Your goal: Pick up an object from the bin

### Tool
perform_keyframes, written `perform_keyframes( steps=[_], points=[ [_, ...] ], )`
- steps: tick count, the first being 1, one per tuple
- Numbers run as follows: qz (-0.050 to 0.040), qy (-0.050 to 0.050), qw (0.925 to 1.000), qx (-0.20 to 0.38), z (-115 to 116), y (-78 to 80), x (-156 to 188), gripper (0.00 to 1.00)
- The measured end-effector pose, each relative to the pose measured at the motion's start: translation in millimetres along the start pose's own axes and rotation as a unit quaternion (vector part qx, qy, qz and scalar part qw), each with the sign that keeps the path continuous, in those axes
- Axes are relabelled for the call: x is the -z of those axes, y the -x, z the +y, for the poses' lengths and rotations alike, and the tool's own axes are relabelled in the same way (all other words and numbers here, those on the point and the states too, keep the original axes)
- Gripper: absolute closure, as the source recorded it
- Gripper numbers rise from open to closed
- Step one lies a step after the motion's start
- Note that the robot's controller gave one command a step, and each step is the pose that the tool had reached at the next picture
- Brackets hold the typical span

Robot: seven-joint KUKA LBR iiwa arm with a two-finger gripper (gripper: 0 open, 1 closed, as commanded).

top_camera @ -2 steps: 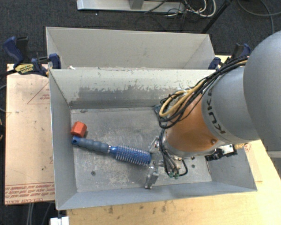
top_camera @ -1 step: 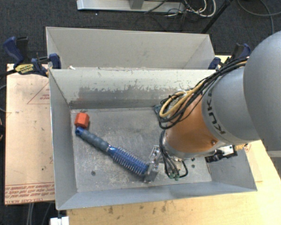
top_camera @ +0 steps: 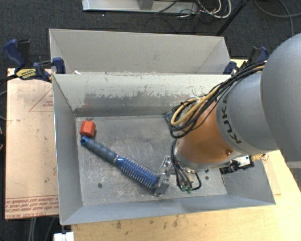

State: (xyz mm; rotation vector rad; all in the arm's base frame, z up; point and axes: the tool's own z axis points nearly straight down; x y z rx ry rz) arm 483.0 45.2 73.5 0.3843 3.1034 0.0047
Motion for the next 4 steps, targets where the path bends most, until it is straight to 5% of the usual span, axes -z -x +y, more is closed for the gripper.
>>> perform_keyframes(
  steps=[1, 2, 3, 4],
  points=[
    [-0.0023, 0.001, 1.0000, 0.000, 0.9, 1.5, 1.4, 0.00],
    [-0.0022, 0.000, 0.9999, 0.011, 44.3, -7.9, 2.8, 0.00],
    [0.0008, 0.000, 1.0000, 0.009, 43.2, -9.4, 0.9, 1.00],
    [0.0037, -0.001, 0.9989, 0.046, 48.8, -4.9, 164.5, 1.00]
  ],
)
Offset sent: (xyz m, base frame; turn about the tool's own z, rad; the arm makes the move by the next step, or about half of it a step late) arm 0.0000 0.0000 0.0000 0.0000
